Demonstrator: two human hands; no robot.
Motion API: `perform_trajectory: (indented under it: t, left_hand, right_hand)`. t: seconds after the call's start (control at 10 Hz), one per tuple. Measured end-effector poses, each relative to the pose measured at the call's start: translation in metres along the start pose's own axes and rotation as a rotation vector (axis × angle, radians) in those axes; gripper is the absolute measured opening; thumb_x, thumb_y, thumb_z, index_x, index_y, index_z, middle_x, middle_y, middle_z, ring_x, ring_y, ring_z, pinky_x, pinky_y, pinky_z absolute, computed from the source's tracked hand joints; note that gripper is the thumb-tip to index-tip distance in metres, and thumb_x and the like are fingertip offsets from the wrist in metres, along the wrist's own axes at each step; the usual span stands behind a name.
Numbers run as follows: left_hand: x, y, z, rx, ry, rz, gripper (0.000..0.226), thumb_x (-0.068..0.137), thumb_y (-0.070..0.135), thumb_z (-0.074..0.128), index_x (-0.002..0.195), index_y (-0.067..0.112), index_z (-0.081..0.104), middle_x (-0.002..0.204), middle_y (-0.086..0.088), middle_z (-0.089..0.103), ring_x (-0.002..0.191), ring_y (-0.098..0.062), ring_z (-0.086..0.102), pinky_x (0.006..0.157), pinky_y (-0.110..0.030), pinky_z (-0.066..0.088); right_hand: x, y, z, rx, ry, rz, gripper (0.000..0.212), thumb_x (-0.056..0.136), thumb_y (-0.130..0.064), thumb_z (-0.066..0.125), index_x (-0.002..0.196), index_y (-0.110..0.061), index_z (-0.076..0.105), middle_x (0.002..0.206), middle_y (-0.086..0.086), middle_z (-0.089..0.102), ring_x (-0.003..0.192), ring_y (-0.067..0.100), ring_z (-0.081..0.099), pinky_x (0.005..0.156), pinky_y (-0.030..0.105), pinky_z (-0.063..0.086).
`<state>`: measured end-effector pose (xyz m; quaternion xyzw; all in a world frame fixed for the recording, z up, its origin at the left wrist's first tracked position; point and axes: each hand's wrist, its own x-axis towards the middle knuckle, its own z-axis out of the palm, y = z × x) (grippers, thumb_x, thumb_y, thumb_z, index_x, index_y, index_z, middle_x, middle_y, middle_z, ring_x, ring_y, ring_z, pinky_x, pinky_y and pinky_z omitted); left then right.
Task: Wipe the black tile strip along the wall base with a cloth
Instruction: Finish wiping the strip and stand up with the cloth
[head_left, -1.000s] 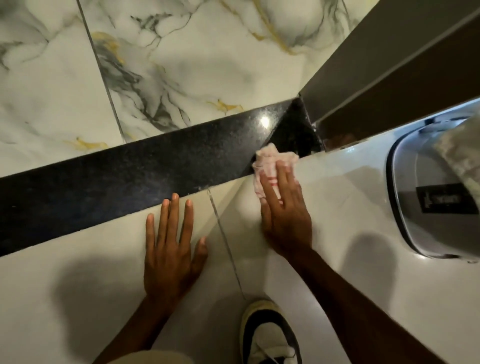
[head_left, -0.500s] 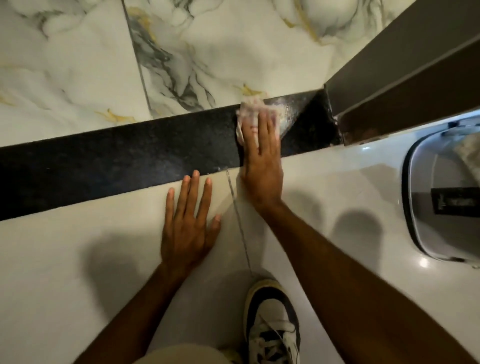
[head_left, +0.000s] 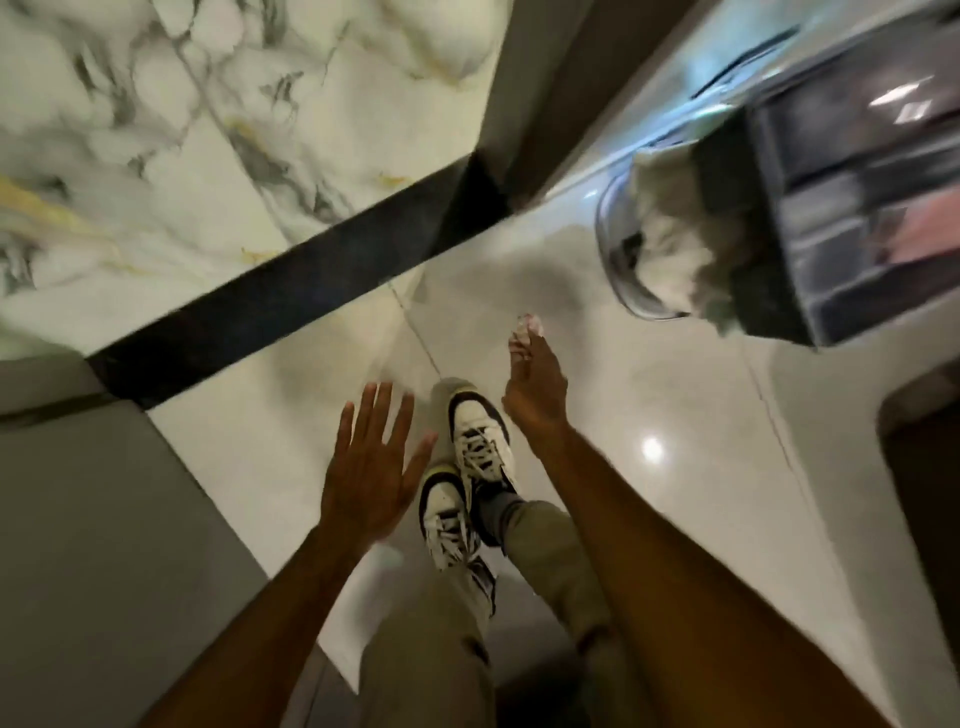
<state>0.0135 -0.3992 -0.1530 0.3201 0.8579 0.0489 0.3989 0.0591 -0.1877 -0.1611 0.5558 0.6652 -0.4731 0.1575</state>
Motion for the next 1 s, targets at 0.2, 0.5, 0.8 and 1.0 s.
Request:
perform_trajectory:
  t: [0.2, 0.5, 0.8, 1.0]
  left_hand:
    - [-0.046, 0.088, -0.104, 0.165, 0.002, 0.279, 0.091, 0.110, 0.066, 0.002, 0.163, 0.006, 0.045, 0.169, -0.026, 0.042, 0.159, -0.045, 0.038, 0.129, -0.060, 0.031]
    - [0.076, 0.237, -0.162, 0.384, 0.162, 0.604, 0.073, 0.111, 0.049, 0.025, 0.168, 0.004, 0.031, 0.177, -0.023, 0.026, 0.167, -0.040, 0.019, 0.137, -0.058, 0.014]
    - [0.226, 0.302, -0.137, 0.524, 0.183, 0.737, 0.072, 0.115, 0.054, 0.020, 0.171, 0.008, 0.027, 0.178, -0.020, 0.028, 0.167, -0.038, 0.021, 0.136, -0.062, 0.012]
    - [0.229, 0.310, -0.154, 0.653, 0.096, 0.751, 0.082, 0.111, 0.066, 0.014, 0.175, 0.015, 0.011, 0.183, -0.016, 0.010, 0.170, -0.036, 0.008, 0.137, -0.061, 0.005]
  right_hand:
    - [-0.093, -0.043, -0.159, 0.120, 0.238, -0.120, 0.044, 0.117, -0.027, 0.044, 0.159, -0.015, 0.047, 0.149, 0.017, 0.063, 0.124, 0.042, 0.069, 0.109, 0.050, 0.059]
    - [-0.025, -0.046, -0.304, 0.341, 0.631, 0.057, 0.052, 0.113, -0.015, 0.048, 0.164, -0.011, 0.039, 0.176, 0.014, 0.030, 0.162, 0.037, 0.033, 0.135, 0.051, 0.033]
    - [0.113, -0.010, -0.300, 0.421, 0.491, 0.226, 0.066, 0.111, -0.014, 0.043, 0.171, -0.007, 0.016, 0.180, 0.021, 0.009, 0.167, 0.041, 0.014, 0.138, 0.055, 0.020]
    - [0.109, -0.004, -0.306, 0.345, 0.315, 0.252, 0.086, 0.108, -0.028, 0.061, 0.174, -0.022, 0.005, 0.182, 0.015, -0.010, 0.167, 0.044, 0.015, 0.130, 0.058, 0.035]
